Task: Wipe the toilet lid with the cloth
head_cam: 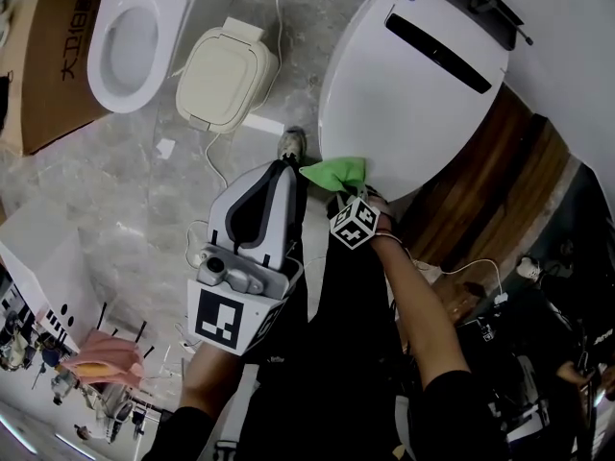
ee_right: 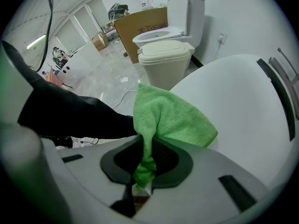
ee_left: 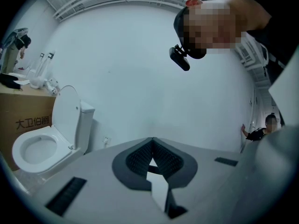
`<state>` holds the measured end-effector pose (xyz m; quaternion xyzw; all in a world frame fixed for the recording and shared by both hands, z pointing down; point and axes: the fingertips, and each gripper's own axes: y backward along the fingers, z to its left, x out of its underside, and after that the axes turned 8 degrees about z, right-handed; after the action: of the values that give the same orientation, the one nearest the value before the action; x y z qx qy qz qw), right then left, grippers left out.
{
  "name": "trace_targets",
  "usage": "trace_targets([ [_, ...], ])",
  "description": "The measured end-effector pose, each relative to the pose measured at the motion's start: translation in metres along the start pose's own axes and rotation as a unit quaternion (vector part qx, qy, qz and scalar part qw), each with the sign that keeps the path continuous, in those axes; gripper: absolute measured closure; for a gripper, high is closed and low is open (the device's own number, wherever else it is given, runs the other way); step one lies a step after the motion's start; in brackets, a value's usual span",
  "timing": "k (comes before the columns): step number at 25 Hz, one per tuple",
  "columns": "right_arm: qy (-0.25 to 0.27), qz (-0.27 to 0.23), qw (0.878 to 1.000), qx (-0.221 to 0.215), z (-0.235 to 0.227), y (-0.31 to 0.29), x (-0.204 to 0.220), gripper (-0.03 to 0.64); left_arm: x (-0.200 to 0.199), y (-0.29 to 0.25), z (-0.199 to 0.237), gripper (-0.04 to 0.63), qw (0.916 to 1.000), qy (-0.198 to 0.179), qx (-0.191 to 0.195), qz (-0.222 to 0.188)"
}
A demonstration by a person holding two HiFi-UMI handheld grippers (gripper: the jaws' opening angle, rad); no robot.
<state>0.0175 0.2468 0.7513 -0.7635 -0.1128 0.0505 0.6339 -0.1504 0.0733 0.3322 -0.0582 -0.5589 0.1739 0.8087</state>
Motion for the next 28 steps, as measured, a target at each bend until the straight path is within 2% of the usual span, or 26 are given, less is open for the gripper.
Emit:
trace_targets([
  [4,0.016,0.009,1.0,-0.02,0.011,-0.002,0.007,0.552,-0.001,0.001,0.0,0.594,1.0,-0.006,0.007,0.003],
  [7,0.027,-0.017,0.999,-0.024,0.013,0.015,0.006,0.551,-0.003,0.003,0.002,0.594,0.9999,-0.009,0.011,0.007],
  [10,-0.015,-0.072,0.997,-0.016,-0.006,0.046,-0.013,0.551,-0.006,0.002,0.009,0.592,0.9998,-0.014,0.01,0.009],
  [13,-0.089,-0.135,0.987,-0.01,-0.041,0.082,-0.036,0.551,-0.01,0.0,0.015,0.594,0.9999,-0.009,0.008,0.007],
  [15,-0.143,-0.18,0.973,-0.002,-0.073,0.105,-0.057,0.551,-0.015,-0.002,0.018,0.594,0.9999,-0.009,0.008,0.003],
  [17,-0.2,-0.226,0.953,0.01,-0.109,0.124,-0.079,0.551,-0.017,-0.004,0.022,0.592,0.9999,-0.007,0.008,0.001],
  [20,-0.286,-0.281,0.915,0.035,-0.166,0.148,-0.104,0.551,-0.016,-0.006,0.026,0.592,0.9998,-0.006,0.009,0.014],
  [24,-0.383,-0.322,0.862,0.076,-0.243,0.176,-0.122,0.551,-0.02,-0.011,0.035,0.592,0.9998,-0.007,0.011,0.013],
  [26,-0.411,-0.329,0.845,0.092,-0.276,0.183,-0.128,0.551,-0.025,-0.014,0.041,0.594,0.9999,-0.007,0.01,0.007],
  [28,-0.425,-0.327,0.838,0.105,-0.306,0.184,-0.133,0.551,-0.025,-0.018,0.047,0.592,0.9999,-0.005,0.006,0.009],
])
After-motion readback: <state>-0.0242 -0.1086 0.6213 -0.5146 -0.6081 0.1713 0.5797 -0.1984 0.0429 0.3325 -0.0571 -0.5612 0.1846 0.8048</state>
